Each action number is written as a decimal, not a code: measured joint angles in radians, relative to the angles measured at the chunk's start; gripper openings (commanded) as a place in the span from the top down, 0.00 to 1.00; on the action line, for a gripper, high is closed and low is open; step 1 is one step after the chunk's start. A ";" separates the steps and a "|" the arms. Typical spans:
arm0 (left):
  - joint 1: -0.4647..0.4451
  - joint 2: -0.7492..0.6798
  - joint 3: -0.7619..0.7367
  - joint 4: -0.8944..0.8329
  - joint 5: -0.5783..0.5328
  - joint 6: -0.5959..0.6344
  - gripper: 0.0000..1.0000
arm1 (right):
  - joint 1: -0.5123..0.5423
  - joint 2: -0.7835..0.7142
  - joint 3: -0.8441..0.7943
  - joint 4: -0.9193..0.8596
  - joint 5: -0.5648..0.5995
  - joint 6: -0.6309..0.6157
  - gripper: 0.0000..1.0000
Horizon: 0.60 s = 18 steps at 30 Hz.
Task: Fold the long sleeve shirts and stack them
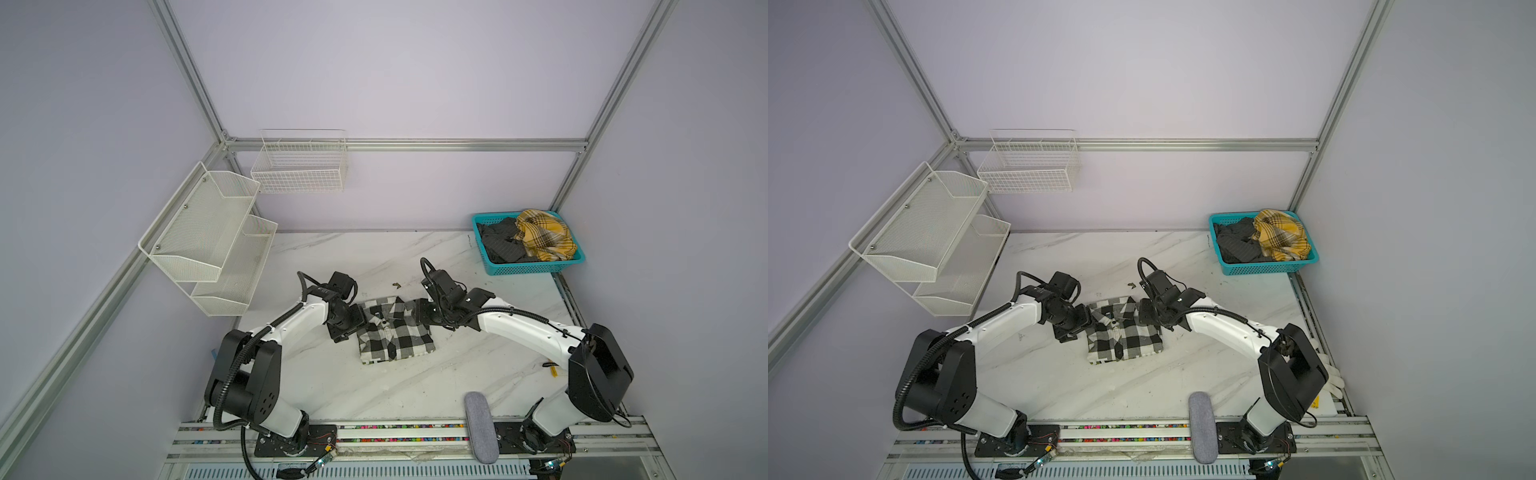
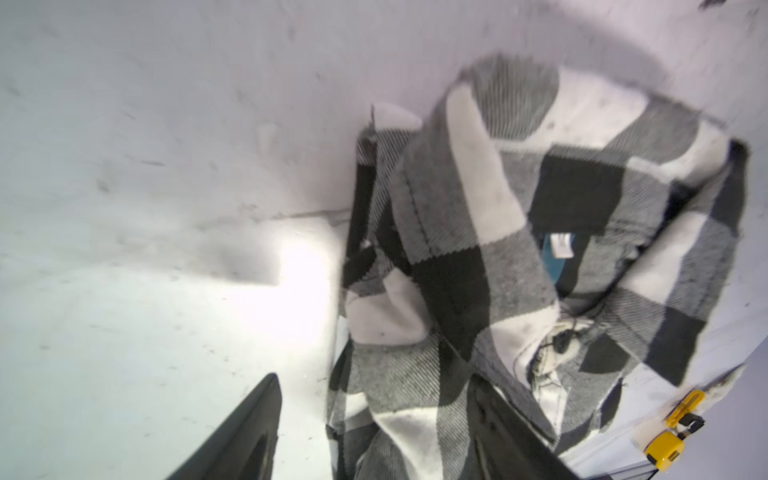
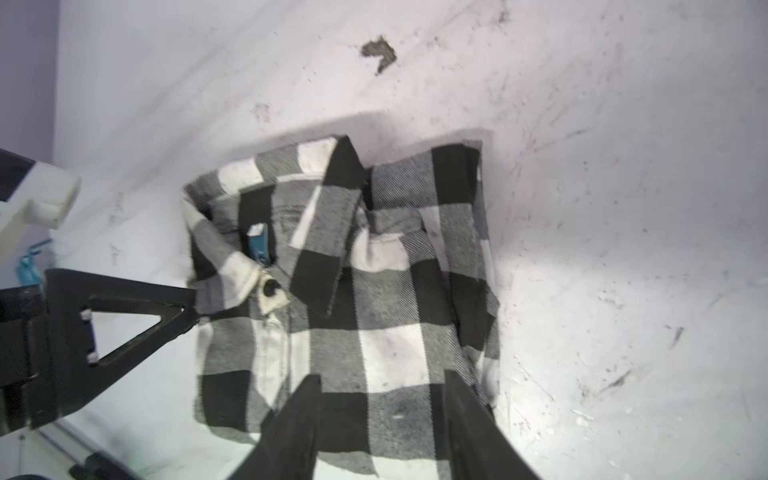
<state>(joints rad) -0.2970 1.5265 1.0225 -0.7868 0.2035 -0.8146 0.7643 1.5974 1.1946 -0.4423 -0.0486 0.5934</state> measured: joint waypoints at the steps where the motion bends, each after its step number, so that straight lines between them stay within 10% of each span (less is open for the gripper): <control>1: 0.024 0.000 0.027 -0.009 0.000 0.011 0.30 | -0.006 0.024 0.034 0.000 -0.008 -0.015 0.41; 9: 0.080 0.134 0.183 0.020 0.036 0.093 0.51 | -0.027 0.328 0.250 0.001 -0.047 -0.132 0.42; 18: 0.069 0.204 0.183 0.029 0.058 0.115 0.84 | -0.027 0.430 0.313 -0.020 -0.048 -0.214 0.88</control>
<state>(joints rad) -0.2279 1.7306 1.2053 -0.7582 0.2615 -0.6998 0.7376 2.0274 1.5074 -0.4625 -0.0971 0.3798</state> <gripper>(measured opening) 0.231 0.193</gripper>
